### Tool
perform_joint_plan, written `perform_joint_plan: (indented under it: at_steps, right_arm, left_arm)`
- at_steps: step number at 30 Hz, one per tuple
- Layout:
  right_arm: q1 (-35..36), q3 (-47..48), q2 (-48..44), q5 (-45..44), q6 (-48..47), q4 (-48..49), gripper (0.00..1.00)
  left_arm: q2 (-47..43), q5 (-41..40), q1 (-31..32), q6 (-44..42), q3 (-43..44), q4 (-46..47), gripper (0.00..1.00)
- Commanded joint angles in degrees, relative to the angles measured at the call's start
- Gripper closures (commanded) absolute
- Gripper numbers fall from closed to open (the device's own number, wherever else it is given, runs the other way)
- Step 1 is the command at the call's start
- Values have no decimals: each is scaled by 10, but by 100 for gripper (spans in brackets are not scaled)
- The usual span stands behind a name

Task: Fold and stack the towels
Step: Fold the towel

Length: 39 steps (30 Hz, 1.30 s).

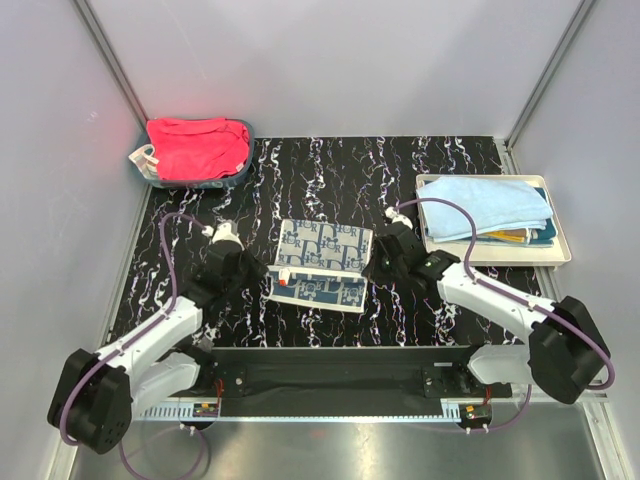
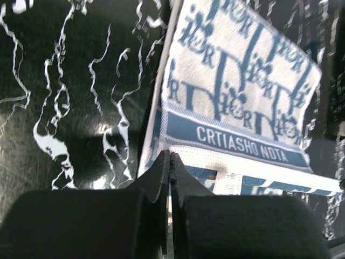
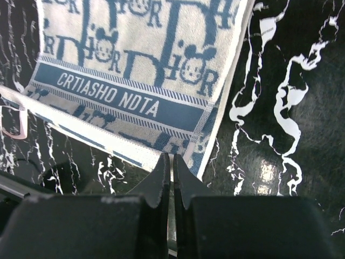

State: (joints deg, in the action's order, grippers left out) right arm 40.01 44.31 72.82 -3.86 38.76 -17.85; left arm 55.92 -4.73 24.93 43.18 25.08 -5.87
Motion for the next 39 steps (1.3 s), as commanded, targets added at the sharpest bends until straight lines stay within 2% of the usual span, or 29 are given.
perform_joint_plan:
  at_steps: [1, 12, 17, 21, 24, 26, 29, 34, 39]
  right_arm:
    - [4, -24, 4, -19, 8, 2, 100]
    - [17, -61, 14, -6, 28, 27, 100]
    - [24, -68, 24, -3, 32, 33, 100]
    - [30, -75, 16, 3, 40, 33, 95]
    - [31, -76, -4, 7, 42, 21, 84]
    - [31, -76, -17, 9, 40, 12, 72]
    - [31, -73, -50, 14, 40, -5, 65]
    - [31, -57, -65, -5, 34, -19, 67]
    - [31, -42, -1, 24, 32, 24, 73]
  left_arm:
    - [3, -15, -2, -3, -17, 28, 100]
    - [10, 0, -2, 1, -42, 40, 100]
    - [5, 10, -2, 5, -58, 42, 93]
    - [-12, 11, -3, 8, -64, 28, 90]
    - [-26, 9, -3, 3, -57, 7, 84]
    - [-34, 8, -2, -2, -45, -5, 87]
    - [-47, 3, -2, -9, -21, -29, 86]
    - [-34, 10, -2, -20, 15, -29, 84]
    - [72, 59, -3, -33, 33, 13, 87]
